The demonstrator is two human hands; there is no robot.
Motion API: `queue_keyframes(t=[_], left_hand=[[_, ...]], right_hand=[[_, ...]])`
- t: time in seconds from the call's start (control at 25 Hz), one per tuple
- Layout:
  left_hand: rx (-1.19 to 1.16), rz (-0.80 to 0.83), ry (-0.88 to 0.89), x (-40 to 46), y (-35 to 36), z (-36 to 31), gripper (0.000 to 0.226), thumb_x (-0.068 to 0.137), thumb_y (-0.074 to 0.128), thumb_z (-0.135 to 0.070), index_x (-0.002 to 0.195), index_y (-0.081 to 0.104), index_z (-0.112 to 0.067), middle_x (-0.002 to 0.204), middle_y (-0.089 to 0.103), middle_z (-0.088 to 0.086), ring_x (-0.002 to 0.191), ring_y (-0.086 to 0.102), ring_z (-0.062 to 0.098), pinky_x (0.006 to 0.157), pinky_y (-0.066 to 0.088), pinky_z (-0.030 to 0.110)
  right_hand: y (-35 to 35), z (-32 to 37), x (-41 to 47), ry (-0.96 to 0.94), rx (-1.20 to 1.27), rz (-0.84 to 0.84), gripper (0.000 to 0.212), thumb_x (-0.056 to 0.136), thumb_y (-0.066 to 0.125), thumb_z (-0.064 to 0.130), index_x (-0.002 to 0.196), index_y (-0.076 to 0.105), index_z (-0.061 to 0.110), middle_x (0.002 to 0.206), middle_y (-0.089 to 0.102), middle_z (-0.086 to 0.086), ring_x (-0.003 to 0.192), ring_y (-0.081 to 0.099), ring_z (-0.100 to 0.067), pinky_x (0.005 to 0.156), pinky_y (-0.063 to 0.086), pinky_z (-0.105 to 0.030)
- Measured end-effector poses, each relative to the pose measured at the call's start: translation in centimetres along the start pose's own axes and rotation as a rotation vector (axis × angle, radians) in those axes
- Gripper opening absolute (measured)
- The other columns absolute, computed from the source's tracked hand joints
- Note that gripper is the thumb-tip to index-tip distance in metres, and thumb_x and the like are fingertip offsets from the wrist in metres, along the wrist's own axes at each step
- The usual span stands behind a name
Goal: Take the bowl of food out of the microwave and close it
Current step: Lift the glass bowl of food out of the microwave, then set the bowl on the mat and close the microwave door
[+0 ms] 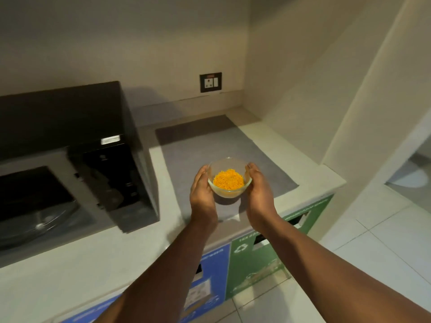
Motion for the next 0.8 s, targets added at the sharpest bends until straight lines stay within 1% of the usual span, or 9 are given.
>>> queue_keyframes(t=[0.08,0.16,0.28,0.4,0.44,0.56,0.64,0.72,0.8], left_hand=[[0.02,0.001,-0.023,3.0,1.9,2.8,0.077,0.077,0.071,-0.05,0.135,0.061,-0.001,0.145,0.058,0.028,0.136,0.055,0.042,0.119,0.04,0.057],[0.076,-0.025,-0.033,6.0,2.7,5.0,0.078,0.075,0.07,-0.052,0.136,0.061,-0.003,0.145,0.059,0.024,0.137,0.055,0.039,0.119,0.04,0.056],[0.08,-0.064,-0.043,9.1,3.1,7.0,0.066,0.079,0.069,-0.051,0.13,0.069,-0.009,0.137,0.068,0.017,0.13,0.062,0.033,0.118,0.042,0.054],[0.082,-0.062,-0.055,10.1,3.0,8.2,0.037,0.096,0.058,-0.045,0.112,0.077,-0.018,0.117,0.077,0.011,0.107,0.07,0.023,0.108,0.05,0.045],[0.086,-0.062,-0.061,10.2,2.9,8.3,0.035,0.098,0.057,-0.044,0.11,0.078,-0.019,0.116,0.078,0.009,0.107,0.07,0.022,0.107,0.051,0.044],[0.07,-0.074,-0.064,11.3,2.4,8.4,0.04,0.097,0.06,-0.045,0.121,0.075,-0.017,0.12,0.077,0.007,0.117,0.069,0.023,0.109,0.051,0.044],[0.081,-0.09,-0.074,11.6,2.1,8.4,0.036,0.1,0.058,-0.043,0.12,0.075,-0.018,0.115,0.079,0.0,0.113,0.071,0.016,0.107,0.052,0.04],[0.082,-0.1,-0.087,11.6,2.1,8.6,0.028,0.104,0.054,-0.038,0.109,0.075,-0.021,0.102,0.081,-0.011,0.102,0.072,0.005,0.098,0.053,0.03],[0.097,-0.109,-0.106,11.3,2.2,8.3,0.027,0.106,0.05,-0.035,0.101,0.074,-0.023,0.098,0.08,-0.01,0.096,0.07,0.006,0.092,0.053,0.028]], right_hand=[[-1.2,-0.5,3.4,0.001,-0.019,0.005,0.069,0.087,0.052,0.061,0.143,0.056,0.019,0.143,0.063,-0.006,0.13,0.06,-0.022,0.118,0.039,-0.049],[-1.8,-1.4,6.4,0.003,-0.026,0.018,0.065,0.092,0.05,0.059,0.142,0.057,0.018,0.142,0.064,-0.005,0.13,0.059,-0.02,0.118,0.038,-0.047],[-2.6,-3.5,10.6,0.029,-0.001,-0.006,0.066,0.088,0.057,0.063,0.135,0.065,0.017,0.137,0.068,-0.006,0.128,0.061,-0.02,0.116,0.041,-0.047],[-2.5,-6.1,13.6,0.061,0.01,0.048,0.073,0.083,0.059,0.066,0.14,0.06,0.022,0.146,0.061,-0.008,0.136,0.055,-0.024,0.118,0.037,-0.052],[-2.4,-6.2,13.6,0.069,0.005,0.057,0.071,0.084,0.058,0.064,0.142,0.059,0.022,0.147,0.06,-0.008,0.136,0.055,-0.025,0.118,0.038,-0.051],[-1.9,-5.5,13.3,0.061,-0.049,0.056,0.06,0.094,0.053,0.055,0.142,0.059,0.02,0.142,0.064,-0.007,0.13,0.06,-0.022,0.114,0.044,-0.046],[-1.6,-5.4,13.4,0.039,-0.079,0.07,0.053,0.1,0.047,0.051,0.143,0.058,0.023,0.141,0.065,-0.003,0.128,0.061,-0.019,0.113,0.045,-0.042],[-1.5,-5.5,13.5,0.023,-0.103,0.065,0.051,0.103,0.044,0.048,0.147,0.053,0.025,0.145,0.061,0.001,0.131,0.058,-0.016,0.113,0.044,-0.038],[-1.5,-5.5,13.5,0.002,-0.138,0.063,0.053,0.102,0.044,0.048,0.149,0.05,0.025,0.147,0.058,0.002,0.132,0.056,-0.016,0.112,0.044,-0.037]])
Point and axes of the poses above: each hand's wrist, its own x-axis towards the middle knuckle, its own y-axis out of the palm, z = x × y, the point moved 8 cm from there along x, towards the middle knuckle
